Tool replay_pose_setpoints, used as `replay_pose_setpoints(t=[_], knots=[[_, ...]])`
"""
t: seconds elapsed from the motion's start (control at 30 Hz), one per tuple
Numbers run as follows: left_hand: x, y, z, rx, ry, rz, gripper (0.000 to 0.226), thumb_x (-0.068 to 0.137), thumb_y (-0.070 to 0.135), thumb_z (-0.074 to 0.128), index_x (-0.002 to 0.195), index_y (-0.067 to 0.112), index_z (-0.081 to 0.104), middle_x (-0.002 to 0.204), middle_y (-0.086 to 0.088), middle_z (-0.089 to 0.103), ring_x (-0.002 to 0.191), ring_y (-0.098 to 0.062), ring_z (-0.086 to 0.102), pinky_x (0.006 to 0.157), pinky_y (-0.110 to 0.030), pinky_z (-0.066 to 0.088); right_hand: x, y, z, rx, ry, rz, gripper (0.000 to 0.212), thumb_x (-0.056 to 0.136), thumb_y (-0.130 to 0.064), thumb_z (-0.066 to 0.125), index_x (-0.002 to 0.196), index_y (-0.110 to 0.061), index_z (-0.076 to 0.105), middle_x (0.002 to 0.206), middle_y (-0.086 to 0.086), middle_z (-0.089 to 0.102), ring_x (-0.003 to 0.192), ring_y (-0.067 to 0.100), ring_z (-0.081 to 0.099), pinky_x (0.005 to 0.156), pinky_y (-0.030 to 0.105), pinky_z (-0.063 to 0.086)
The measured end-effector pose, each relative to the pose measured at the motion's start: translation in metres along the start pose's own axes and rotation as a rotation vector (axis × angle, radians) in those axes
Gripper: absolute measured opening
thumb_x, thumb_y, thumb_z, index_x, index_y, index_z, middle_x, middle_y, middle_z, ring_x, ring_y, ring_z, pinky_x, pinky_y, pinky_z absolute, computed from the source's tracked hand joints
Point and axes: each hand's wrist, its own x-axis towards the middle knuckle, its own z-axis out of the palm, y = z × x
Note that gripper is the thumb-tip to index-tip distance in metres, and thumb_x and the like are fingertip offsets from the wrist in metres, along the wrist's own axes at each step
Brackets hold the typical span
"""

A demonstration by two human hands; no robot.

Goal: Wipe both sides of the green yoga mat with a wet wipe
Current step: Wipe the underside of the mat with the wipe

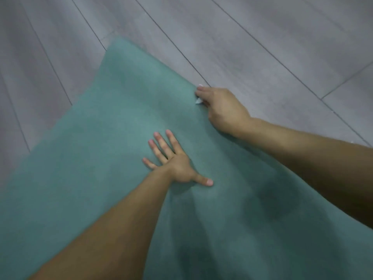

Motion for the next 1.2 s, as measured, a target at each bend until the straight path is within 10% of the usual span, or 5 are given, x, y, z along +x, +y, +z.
replay_pose_setpoints(t=[0.1,0.4,0.53,0.83,1.2], knots=[[-0.002,0.003,0.001,0.015,-0.011,-0.012,0.199,0.024,0.082,0.092,0.136,0.016,-0.059,0.135,-0.018,-0.07,0.131,-0.041,-0.059,0.113,-0.081,-0.011,-0.096,0.021,-0.023,-0.005,-0.032,0.029,0.063,0.085,0.012,0.059,0.145,-0.008,0.061,0.158,0.008,0.052,0.148,0.021,0.046,0.126,0.023,0.025],[-0.001,0.005,0.005,0.017,0.033,-0.042,0.203,0.012,0.086,0.088,0.138,0.022,-0.058,0.142,-0.014,-0.066,0.137,-0.039,-0.056,0.115,-0.08,-0.01,-0.029,0.007,-0.014,0.151,0.043,0.083,0.016,0.086,0.001,0.055,0.088,-0.007,0.068,0.092,0.009,0.072,0.089,0.03,0.067,0.08,0.048,0.054],[-0.004,0.008,0.004,0.022,0.035,-0.043,0.205,0.006,0.088,0.085,0.139,0.023,-0.057,0.145,-0.016,-0.064,0.139,-0.04,-0.053,0.114,-0.081,-0.01,-0.159,0.03,-0.05,0.105,0.087,0.13,0.041,0.088,0.009,0.062,0.122,-0.006,0.077,0.135,0.01,0.071,0.125,0.024,0.066,0.115,0.023,0.038],[0.002,0.002,0.01,0.046,0.092,-0.029,0.207,0.001,0.092,0.081,0.144,0.025,-0.053,0.151,-0.013,-0.059,0.146,-0.039,-0.046,0.116,-0.08,-0.008,-0.093,0.036,-0.032,0.045,0.027,0.012,0.022,0.086,0.002,0.056,0.095,-0.011,0.072,0.099,0.006,0.074,0.093,0.032,0.069,0.079,0.045,0.056],[-0.009,0.005,0.023,-0.012,0.276,-0.019,0.194,0.018,0.082,0.087,0.161,0.026,-0.031,0.169,-0.01,-0.036,0.158,-0.033,-0.028,0.124,-0.07,-0.002,-0.176,0.035,-0.043,0.04,0.136,0.136,0.03,0.089,0.0,0.055,0.109,-0.006,0.077,0.123,0.013,0.074,0.114,0.034,0.068,0.097,0.045,0.056]])
